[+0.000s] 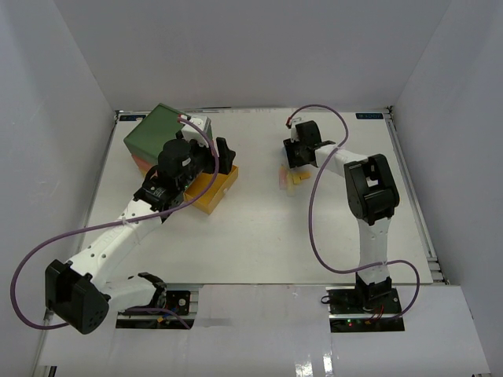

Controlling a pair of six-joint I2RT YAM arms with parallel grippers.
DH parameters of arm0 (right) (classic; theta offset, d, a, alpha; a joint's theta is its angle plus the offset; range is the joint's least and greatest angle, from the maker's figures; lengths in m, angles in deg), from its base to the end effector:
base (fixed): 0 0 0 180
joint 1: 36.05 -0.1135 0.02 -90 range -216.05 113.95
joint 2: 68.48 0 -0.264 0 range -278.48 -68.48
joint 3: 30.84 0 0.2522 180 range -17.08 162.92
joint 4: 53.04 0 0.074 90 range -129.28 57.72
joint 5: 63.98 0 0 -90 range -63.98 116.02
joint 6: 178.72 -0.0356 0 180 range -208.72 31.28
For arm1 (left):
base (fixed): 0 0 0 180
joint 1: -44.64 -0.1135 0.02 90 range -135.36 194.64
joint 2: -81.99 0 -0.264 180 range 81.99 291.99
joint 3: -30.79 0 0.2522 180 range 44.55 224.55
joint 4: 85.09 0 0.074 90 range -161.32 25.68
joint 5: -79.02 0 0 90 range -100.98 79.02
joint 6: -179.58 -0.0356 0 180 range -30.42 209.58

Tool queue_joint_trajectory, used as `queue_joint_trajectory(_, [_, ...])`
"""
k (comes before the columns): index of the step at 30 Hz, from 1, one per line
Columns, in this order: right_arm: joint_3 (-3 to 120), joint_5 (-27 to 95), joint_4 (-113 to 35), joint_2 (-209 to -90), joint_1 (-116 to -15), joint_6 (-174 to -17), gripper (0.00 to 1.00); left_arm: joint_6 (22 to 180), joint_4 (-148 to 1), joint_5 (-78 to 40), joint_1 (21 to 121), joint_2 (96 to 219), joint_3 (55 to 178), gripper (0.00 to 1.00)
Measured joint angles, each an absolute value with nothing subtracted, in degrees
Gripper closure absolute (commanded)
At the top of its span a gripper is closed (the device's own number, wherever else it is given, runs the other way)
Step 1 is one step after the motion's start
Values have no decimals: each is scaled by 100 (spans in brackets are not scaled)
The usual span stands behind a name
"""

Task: Sort the stationery into containers
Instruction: Pick up the pen from the center of the board.

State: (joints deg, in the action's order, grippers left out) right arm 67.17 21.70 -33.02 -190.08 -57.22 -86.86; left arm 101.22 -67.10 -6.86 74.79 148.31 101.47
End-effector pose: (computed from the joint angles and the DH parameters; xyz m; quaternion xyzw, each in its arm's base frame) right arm 0.4381 0.1668 0.1619 -0.1688 0.9030 0.0319 0.3938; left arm 0.2364 -0.1343 0.3486 0.1044 0.7789 -0.1939 0.5873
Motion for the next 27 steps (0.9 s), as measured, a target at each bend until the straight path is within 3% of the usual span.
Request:
queue_joint_trajectory(3, [6789,2155,-3315,-19062,-5731,-8668,76,10131,-6710,-695,7479,14851,10147,2])
queue_joint_trajectory(9, [6951,2011,-3217,-19100,-5726,-8664,85,10179,-6710,-714,7479,14947,10147,2])
queue_joint_trajectory(15, [6774,2137,-3311,-18708,-5739,-8762,85,10452,-6716,-902,7479,14978,10147,2])
queue_joint_trajectory(27, [3371,3237,-5534,-14750,-6839,-9986,82,12034,-7352,-1691,7505,15268,9997,2])
